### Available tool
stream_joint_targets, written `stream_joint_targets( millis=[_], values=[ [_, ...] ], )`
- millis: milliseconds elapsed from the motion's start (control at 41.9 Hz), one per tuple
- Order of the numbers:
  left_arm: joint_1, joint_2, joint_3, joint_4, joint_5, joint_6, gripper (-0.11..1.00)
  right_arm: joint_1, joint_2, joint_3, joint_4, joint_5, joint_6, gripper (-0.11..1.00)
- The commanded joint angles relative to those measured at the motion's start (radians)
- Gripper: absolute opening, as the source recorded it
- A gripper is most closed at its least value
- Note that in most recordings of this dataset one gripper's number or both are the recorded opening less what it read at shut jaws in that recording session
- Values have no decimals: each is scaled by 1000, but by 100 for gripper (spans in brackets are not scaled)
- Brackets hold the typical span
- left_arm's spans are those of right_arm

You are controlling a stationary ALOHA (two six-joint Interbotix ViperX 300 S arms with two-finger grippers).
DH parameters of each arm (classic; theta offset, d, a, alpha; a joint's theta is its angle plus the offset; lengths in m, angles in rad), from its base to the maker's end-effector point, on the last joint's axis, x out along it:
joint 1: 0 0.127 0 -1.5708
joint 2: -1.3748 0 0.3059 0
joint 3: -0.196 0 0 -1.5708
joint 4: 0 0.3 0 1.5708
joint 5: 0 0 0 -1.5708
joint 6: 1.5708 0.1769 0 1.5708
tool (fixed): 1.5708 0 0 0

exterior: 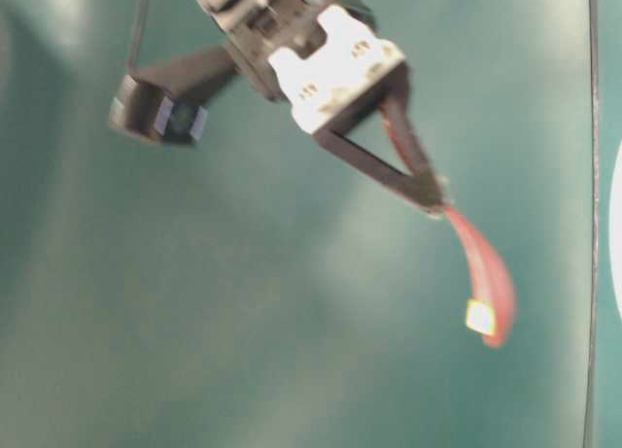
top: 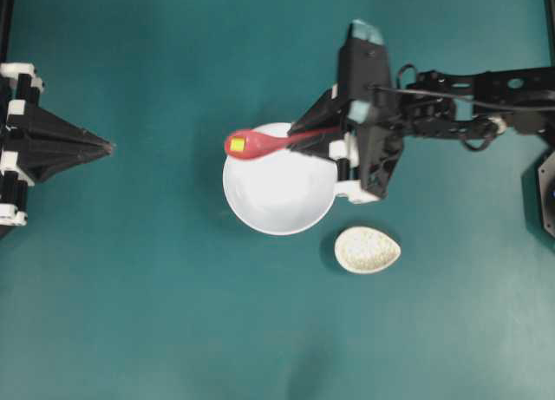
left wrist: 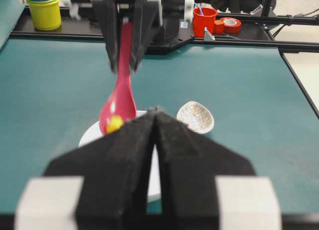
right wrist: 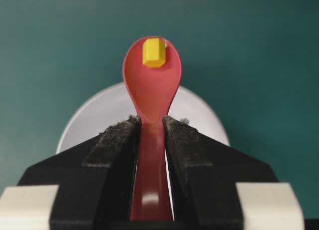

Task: Scoop the yellow hexagonal prism block from the bowl with a spoon using the right arm.
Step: 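Raise the spoon carrying the yellow block up out of the bowl, then hold the loaded spoon above the bowl's upper rim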

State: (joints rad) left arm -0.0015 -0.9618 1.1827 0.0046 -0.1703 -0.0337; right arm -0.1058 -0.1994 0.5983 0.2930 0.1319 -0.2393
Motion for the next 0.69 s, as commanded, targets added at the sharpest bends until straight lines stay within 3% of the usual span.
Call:
stream_joint_targets(
  millis=[0,286,668],
  values=[
    [0,8,-14,3,-9,-2,-1,3,-69,14,-5,-41,-2,22],
    [0,8,-15,3,-11,-2,-1,3,-184,107,-8,-167,-3,22],
    [0,3,-15,2,-8,-12,-1,17,-224,135,-6,-209,-3,22]
  ],
)
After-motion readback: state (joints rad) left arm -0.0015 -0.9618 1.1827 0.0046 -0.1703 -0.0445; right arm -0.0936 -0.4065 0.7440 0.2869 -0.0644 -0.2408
